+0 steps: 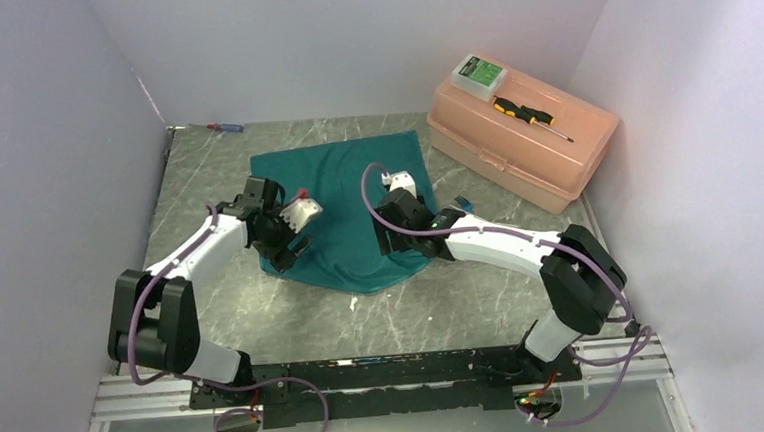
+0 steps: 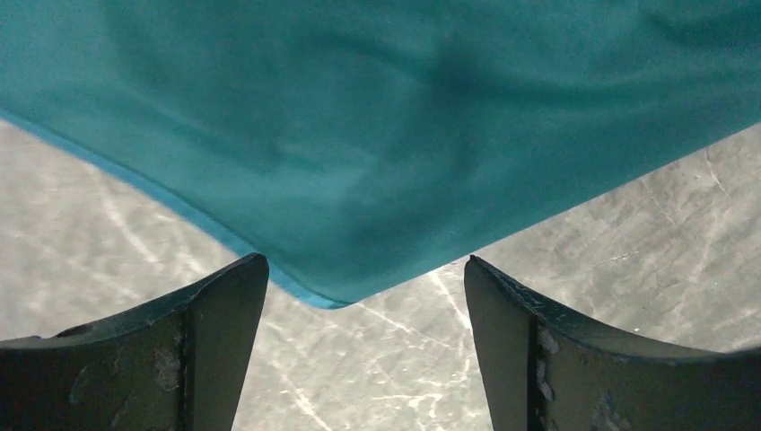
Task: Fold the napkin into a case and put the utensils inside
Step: Pick up the flattened napkin from the center of the board, then fold and flatten the napkin at the center of the board.
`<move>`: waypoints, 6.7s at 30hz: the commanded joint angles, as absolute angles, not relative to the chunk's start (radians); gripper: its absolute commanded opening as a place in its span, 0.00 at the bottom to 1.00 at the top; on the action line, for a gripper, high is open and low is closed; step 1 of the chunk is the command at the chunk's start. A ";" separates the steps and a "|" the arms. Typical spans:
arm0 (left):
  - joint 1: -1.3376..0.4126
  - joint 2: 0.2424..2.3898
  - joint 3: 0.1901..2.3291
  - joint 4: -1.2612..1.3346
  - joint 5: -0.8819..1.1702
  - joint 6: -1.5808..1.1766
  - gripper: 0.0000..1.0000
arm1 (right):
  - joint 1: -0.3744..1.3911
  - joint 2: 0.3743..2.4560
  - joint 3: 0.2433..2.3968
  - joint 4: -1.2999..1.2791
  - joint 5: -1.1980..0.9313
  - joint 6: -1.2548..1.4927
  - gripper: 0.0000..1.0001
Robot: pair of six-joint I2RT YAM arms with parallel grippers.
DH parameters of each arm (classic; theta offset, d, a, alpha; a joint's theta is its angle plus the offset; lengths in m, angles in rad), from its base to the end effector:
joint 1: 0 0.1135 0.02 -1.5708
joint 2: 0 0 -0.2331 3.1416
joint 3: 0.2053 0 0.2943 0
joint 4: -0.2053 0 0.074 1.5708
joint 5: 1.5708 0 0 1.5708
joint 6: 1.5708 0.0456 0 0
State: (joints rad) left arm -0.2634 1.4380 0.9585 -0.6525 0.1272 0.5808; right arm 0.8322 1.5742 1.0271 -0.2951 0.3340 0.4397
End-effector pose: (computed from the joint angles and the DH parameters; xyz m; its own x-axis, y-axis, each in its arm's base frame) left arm 0.3104 -0.0897 0.1569 -0.5604 0.7148 -0.4182 0.7390 0.6596 0.1371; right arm 0.2642 0.2680 0.1606 -0.6893 -0.1598 -0.7066 -0.2853 0.9564 0.0621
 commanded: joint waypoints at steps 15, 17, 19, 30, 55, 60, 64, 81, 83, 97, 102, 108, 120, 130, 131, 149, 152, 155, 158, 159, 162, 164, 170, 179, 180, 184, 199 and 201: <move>-0.302 1.467 0.664 -0.301 -0.062 0.791 0.42 | 0.780 1.625 1.066 -0.249 0.235 0.504 0.80; -0.273 1.470 0.642 -0.293 -0.078 0.830 0.42 | 0.781 1.631 1.090 -0.274 0.235 0.504 0.80; -0.218 1.461 0.621 -0.284 -0.070 0.877 0.42 | 0.784 1.633 1.094 -0.288 0.227 0.510 0.80; -0.133 1.292 0.898 -0.648 0.230 0.765 0.82 | 0.851 1.560 1.034 -0.385 0.348 0.549 0.83; -0.126 1.337 0.960 -0.934 0.400 0.913 0.91 | 0.903 1.506 0.754 -0.375 0.334 0.697 0.69; -0.179 1.350 0.949 -0.934 0.415 0.864 0.94 | 0.896 1.523 0.741 -0.334 0.291 0.699 0.59; -0.261 1.314 0.897 -0.880 0.394 0.835 0.94 | 0.847 1.523 0.745 -0.320 0.258 0.696 0.21; -0.696 1.355 0.834 -0.580 0.111 0.467 0.94 | 0.734 1.491 1.022 -0.481 0.168 0.644 0.00; -0.724 1.372 0.833 -0.550 0.084 0.440 0.92 | 0.731 1.508 1.038 -0.494 0.170 0.644 0.00; -0.728 1.400 0.716 -0.432 0.002 0.453 0.94 | 0.629 1.548 1.059 -0.478 0.136 0.662 0.00; -0.629 1.383 0.698 -0.436 0.002 0.514 0.91 | 0.614 1.570 1.061 -0.465 0.124 0.659 0.00; -0.433 1.369 0.683 -0.414 0.030 0.633 0.85 | 0.601 1.580 1.073 -0.464 0.127 0.652 0.00; -0.359 1.405 0.673 -0.384 0.103 0.787 0.50 | 0.591 1.559 1.088 -0.461 0.124 0.641 0.00; -0.318 1.453 0.776 -0.437 0.213 0.832 0.17 | 0.591 1.534 1.086 -0.467 0.105 0.623 0.00; -0.317 1.454 0.787 -0.444 0.219 0.832 0.08 | 0.591 1.528 1.084 -0.469 0.104 0.623 0.00; -0.318 1.144 0.797 -0.994 0.322 0.891 0.03 | 0.832 1.352 0.916 -0.593 0.167 0.744 0.00; -0.318 1.080 0.797 -1.076 0.350 0.899 0.03 | 0.881 1.298 0.888 -0.638 0.189 0.799 0.00; -0.318 1.045 0.791 -1.133 0.378 0.910 0.03 | 0.909 1.240 0.891 -0.689 0.209 0.837 0.00; -0.317 1.034 0.773 -1.140 0.364 0.906 0.03 | 0.916 1.209 0.929 -0.756 0.216 0.859 0.00; -0.318 1.033 0.762 -1.123 0.348 0.902 0.03 | 0.917 1.204 0.948 -0.783 0.222 0.862 0.00; -0.318 1.041 0.735 -1.034 0.293 0.887 0.15 | 0.917 1.202 1.002 -0.843 0.231 0.848 0.00; -0.318 1.061 0.735 -0.947 0.256 0.852 0.17 | 0.914 1.222 1.037 -0.865 0.243 0.827 0.00; -0.318 1.201 0.836 -0.752 0.201 0.809 0.11 | 0.798 1.305 1.128 -0.803 0.236 0.719 0.00; -0.315 1.481 1.009 -0.619 0.132 0.848 0.08 | 0.621 1.535 1.347 -0.681 0.184 0.558 0.00; -0.311 1.513 1.028 -0.601 0.116 0.851 0.07 | 0.609 1.571 1.374 -0.674 0.179 0.547 0.00; -0.283 1.660 1.156 -0.559 0.068 0.836 0.06 | 0.565 1.705 1.476 -0.648 0.184 0.508 0.00; -0.234 1.787 1.321 -0.407 -0.107 0.636 0.94 | 0.446 2.101 1.752 -0.560 0.244 0.454 0.17; -0.228 1.752 1.331 -0.516 -0.022 0.648 0.94 | 0.441 2.128 1.796 -0.573 0.259 0.448 0.33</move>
